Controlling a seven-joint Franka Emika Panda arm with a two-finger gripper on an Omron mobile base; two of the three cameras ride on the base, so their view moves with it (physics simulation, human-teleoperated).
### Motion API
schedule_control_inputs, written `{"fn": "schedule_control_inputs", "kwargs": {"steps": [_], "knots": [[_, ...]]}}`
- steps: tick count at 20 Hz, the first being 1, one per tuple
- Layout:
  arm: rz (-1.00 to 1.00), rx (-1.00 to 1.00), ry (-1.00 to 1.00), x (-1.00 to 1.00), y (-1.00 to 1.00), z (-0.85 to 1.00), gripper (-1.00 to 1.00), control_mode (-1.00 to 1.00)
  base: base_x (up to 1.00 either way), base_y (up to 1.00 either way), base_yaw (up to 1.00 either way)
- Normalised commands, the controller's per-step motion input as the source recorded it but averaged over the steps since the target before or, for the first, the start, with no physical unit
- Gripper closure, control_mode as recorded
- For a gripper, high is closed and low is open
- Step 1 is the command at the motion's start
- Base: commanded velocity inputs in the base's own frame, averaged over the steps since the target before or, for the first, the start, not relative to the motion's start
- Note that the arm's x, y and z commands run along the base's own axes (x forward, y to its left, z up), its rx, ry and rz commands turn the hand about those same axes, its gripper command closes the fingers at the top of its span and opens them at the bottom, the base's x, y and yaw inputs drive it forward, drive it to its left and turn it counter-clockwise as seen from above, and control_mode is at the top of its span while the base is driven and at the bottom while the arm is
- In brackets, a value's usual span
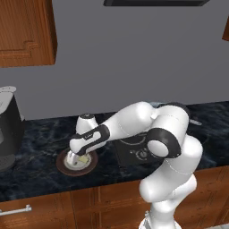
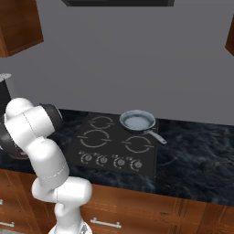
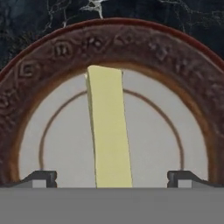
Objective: Pick up the butter stick and place it in the pan. Then turn on the burner for the pan.
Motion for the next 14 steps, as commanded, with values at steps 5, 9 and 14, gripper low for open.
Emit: {"fn": "schedule_control_inputs", "kwargs": {"steps": [5, 9, 14], "knots": [[0.03, 0.00, 0.02, 0.00, 0.03, -0.07, 1.00, -1.00, 0.00, 0.00, 0.00], [0.00, 0.00, 0.00, 0.00, 0.00, 0.00, 1.00, -1.00, 0.00, 0.00, 0.00], [0.00, 0.00, 0.00, 0.00, 0.00, 0.00, 1.00, -1.00, 0.00, 0.00, 0.00]]}}
